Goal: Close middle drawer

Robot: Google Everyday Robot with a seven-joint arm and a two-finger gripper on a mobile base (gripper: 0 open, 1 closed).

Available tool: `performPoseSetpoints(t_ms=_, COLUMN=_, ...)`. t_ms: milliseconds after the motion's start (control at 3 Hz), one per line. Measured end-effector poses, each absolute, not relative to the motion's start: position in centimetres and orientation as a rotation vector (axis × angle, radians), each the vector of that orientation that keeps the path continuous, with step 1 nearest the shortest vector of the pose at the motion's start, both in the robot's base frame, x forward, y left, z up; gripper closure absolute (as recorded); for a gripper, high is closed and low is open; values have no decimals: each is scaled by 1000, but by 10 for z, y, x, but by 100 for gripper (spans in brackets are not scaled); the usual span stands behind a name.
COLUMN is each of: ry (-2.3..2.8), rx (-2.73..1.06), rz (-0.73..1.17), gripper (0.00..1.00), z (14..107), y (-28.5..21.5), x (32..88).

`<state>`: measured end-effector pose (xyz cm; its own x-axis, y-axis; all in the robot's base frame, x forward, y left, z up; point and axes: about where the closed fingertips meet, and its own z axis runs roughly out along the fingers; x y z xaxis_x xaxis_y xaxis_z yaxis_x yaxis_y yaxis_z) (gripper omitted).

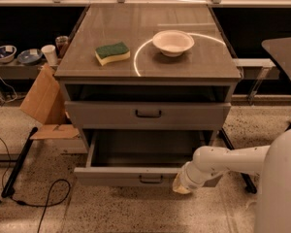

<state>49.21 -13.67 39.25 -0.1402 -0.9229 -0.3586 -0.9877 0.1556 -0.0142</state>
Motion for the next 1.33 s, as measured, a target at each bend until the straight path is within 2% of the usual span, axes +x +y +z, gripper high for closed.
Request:
performPoseSetpoints(t_ms=333, ry=2159, rx=-1846, rz=316, gripper=100, z=392, y=-135, x=502)
performPoseSetpoints(t_ms=667, ry=2169, rx=-1840, rz=313, gripper=73, z=391, y=-134, x=509)
performPoseSetpoints(t_ms=1333, ry=2170, rx=-1839, rz=314, gripper=27, z=391, y=-134, x=510)
